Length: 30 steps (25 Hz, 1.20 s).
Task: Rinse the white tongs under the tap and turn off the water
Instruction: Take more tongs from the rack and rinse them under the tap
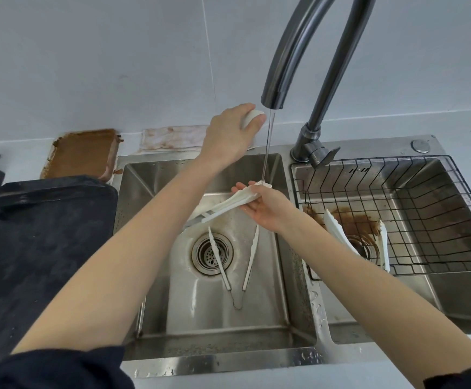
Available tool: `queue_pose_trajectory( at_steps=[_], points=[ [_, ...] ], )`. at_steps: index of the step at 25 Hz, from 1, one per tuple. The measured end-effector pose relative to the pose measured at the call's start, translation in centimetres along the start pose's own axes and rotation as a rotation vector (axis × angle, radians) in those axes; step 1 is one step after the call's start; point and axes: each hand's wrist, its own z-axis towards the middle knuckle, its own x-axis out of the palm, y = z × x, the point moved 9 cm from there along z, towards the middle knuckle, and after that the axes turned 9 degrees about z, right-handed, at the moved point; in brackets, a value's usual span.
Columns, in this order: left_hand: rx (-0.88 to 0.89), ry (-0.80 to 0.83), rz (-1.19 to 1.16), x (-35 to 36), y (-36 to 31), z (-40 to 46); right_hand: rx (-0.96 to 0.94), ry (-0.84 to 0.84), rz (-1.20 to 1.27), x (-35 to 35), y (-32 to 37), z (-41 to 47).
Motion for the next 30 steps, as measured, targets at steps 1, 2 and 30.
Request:
queue_pose_trajectory(
  at_steps=[1,2,30],
  points=[
    [0.01,0.0,-0.001,0.1,-0.2,-0.2,-0.008,-0.026,-0.002,-0.2,0.3,0.1],
    [0.02,-0.005,-0.007,0.2,-0.5,-0.5,-0.016,-0.062,-0.004,-0.4,0.5,0.2],
    [-0.073,-0.543,-0.696,-2.5,2.2,-3.1,-0.2,0.002,0.101,3.2,2.3,0.0]
  ],
)
